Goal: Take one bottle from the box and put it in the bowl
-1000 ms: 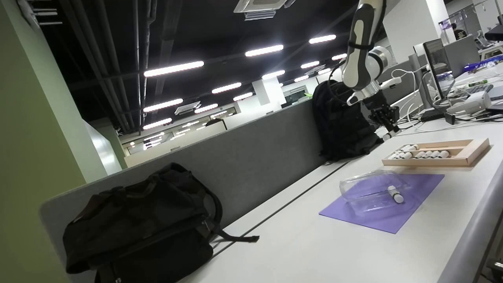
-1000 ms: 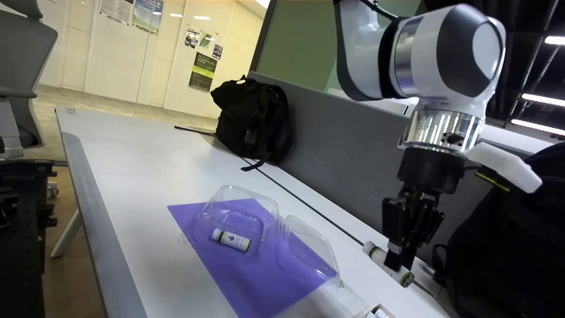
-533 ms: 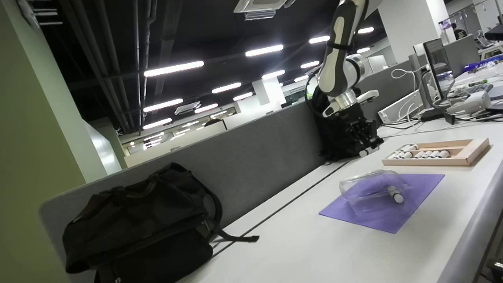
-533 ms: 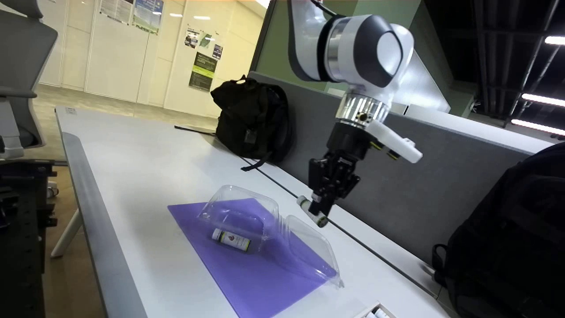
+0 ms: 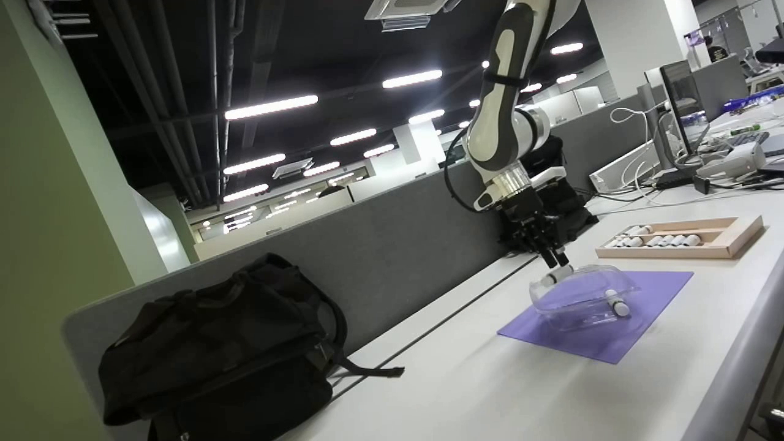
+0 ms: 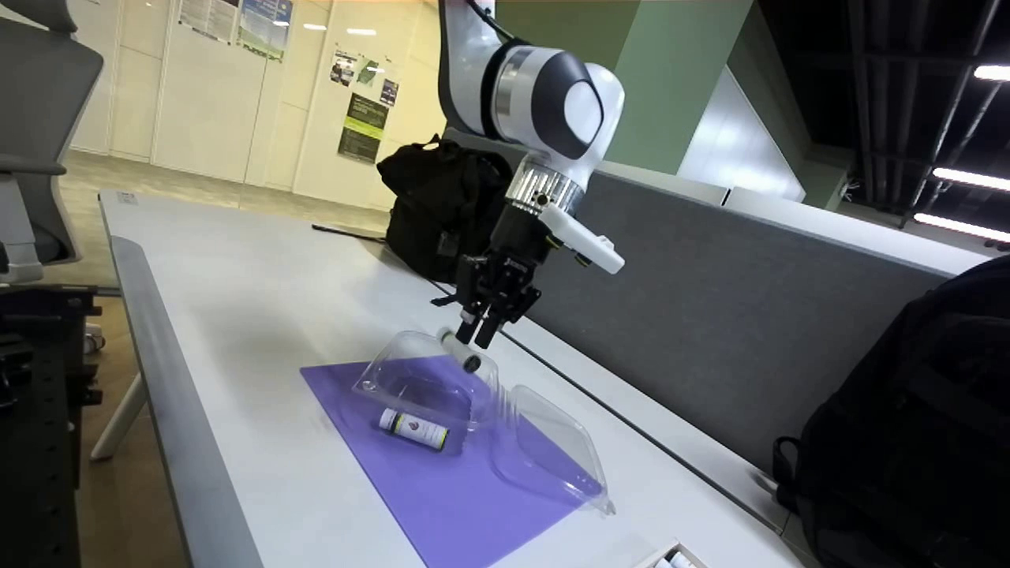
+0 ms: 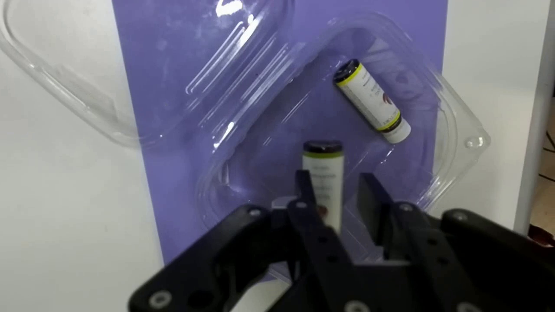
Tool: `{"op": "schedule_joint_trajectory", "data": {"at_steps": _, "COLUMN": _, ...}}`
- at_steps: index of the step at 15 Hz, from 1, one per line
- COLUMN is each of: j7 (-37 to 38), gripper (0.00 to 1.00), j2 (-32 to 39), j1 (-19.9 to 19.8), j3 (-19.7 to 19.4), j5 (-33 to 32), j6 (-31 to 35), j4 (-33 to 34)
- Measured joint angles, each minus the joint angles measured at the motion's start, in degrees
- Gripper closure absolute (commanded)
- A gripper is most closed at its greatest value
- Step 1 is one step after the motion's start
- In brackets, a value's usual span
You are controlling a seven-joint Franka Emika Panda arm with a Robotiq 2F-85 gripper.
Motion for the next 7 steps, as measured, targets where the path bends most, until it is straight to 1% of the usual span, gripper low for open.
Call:
{"op": "schedule_joint_trajectory", "data": {"at_steps": 3, "j7": 0.10, "gripper": 0.16, "j2": 0.44, "j1": -0.01, "j3": -0.31, "j5": -0.20, "j6": -0.60, "j4": 0.09}}
{"op": "schedule_joint_trajectory", "data": {"at_steps": 4, "j7": 0.24, "gripper": 0.33, "j2": 0.22, "j1": -0.10, "j3": -0.68, "j5": -0.77, "j6": -0.70, "j4": 0.24}}
{"op": "schedule_joint_trajectory", "data": {"at_steps": 6, "j7": 0.98, "gripper": 0.19, "j2": -0.91, "j1": -0.10, "j3": -1.78, "j5": -2.99, "j6": -1.06, "j4": 0.37}}
{"op": "schedule_joint_trajectory", "data": {"at_steps": 7, "j7": 1.12, "gripper": 0.15, "j2": -1.43, "j1": -0.13, "j3": -2.07, "j5": -3.34, "j6": -1.30, "j4": 0.37}}
